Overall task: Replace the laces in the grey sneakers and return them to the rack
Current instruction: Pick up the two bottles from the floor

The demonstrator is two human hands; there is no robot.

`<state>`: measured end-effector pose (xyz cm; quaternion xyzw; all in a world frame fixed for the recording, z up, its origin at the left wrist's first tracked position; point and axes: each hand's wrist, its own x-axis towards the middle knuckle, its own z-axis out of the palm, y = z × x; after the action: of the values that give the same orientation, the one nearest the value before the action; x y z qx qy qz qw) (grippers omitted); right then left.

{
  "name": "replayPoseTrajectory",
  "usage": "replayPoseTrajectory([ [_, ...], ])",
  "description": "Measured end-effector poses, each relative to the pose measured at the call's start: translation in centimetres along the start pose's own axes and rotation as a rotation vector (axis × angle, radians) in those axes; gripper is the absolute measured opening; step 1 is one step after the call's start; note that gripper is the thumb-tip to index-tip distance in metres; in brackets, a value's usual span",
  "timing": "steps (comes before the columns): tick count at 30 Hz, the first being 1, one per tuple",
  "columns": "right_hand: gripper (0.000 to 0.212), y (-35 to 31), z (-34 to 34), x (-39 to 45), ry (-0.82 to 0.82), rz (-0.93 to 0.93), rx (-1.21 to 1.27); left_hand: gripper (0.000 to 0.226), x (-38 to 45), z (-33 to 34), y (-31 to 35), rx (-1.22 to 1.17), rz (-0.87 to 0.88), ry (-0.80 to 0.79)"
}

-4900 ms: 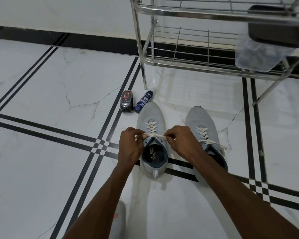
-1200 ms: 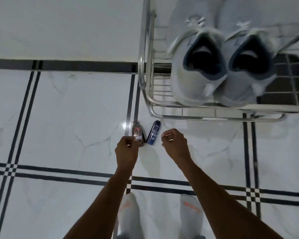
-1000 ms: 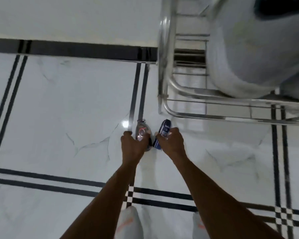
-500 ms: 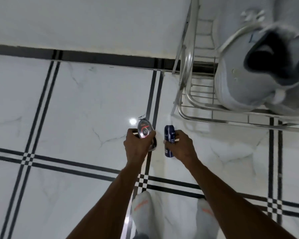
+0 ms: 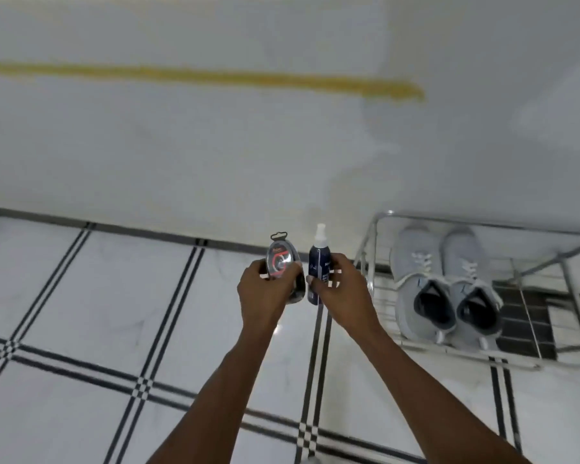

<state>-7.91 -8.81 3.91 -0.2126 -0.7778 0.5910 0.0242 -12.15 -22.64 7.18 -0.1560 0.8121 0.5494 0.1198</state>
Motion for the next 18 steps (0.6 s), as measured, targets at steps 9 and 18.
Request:
replayPoseTrajectory([
  [9, 0.035, -19.5, -1.7, 5.1, 0.076, -0.262, 0.048, 0.020, 2.4, -7.0, 18.6, -0.070, 0.251, 0.085],
  [18, 0.040, -33.8, -6.9, 9.8, 0.207, -0.510, 0.046, 0.021, 5.8, -8.5, 34.7, -0.072, 0.514, 0.131],
])
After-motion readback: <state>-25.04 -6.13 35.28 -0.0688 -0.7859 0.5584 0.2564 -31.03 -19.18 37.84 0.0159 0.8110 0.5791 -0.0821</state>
